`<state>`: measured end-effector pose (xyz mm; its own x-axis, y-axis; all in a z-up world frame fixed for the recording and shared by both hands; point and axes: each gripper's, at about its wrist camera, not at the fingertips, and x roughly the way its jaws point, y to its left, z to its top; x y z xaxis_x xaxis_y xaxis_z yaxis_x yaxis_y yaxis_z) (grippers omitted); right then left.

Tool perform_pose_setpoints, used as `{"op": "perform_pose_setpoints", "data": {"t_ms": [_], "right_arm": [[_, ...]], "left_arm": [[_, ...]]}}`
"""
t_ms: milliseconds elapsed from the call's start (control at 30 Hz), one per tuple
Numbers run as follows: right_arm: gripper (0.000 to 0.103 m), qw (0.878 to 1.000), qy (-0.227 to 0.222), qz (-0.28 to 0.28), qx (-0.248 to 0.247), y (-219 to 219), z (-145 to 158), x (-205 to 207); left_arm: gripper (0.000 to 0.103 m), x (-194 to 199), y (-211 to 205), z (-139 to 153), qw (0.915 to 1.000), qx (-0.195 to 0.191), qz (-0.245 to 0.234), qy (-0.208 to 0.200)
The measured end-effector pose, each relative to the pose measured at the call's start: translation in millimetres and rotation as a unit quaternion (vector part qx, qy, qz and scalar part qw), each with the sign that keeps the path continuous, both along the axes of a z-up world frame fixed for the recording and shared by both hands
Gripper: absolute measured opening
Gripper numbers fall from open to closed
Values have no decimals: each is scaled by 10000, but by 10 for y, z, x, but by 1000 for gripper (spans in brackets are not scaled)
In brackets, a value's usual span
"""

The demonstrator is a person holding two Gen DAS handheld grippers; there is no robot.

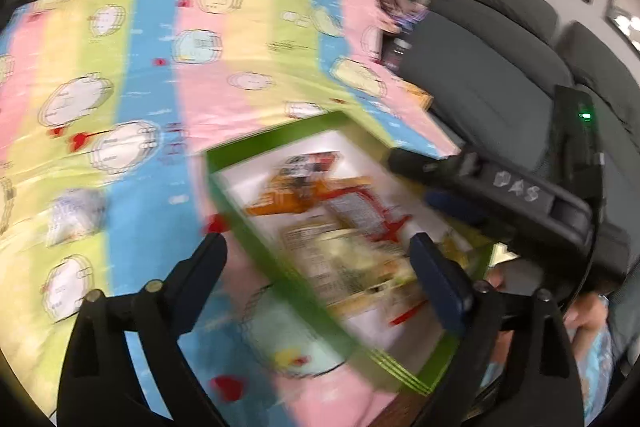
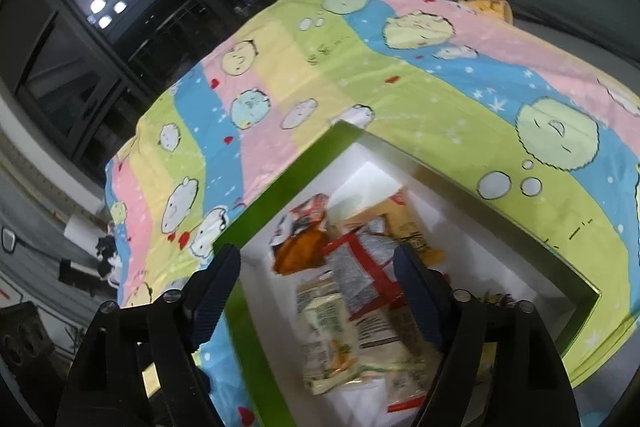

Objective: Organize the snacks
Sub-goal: 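Open the right tool to release the red-edged packet in the box, then withdraw the right tool toward the white milk-style packet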

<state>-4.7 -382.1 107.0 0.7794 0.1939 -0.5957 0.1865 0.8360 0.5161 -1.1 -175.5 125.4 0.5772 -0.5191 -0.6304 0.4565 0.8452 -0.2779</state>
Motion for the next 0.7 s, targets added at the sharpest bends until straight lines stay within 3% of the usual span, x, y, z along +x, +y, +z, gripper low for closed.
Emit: {"op": "perform_pose_setpoints", "data": {"t_ms": [300,433,567,700], "right_arm": [[82,9979,-210,200,-576,533,164,-13],[83,9936,-195,487,-1004,864,170,40],[83,9889,100,907,-1175,1215,96,143],[83,9805,511,1627,-973,1641,-11,378]], "left_arm": [[102,-121,1085,-93,9921,85,1253,57],[102,-87,1562,-251,9823,115,1861,168],[102,-3,1943,-441,9726,8,2301,335],[102,102,2167,-577,9660,-140,2493,672]]}}
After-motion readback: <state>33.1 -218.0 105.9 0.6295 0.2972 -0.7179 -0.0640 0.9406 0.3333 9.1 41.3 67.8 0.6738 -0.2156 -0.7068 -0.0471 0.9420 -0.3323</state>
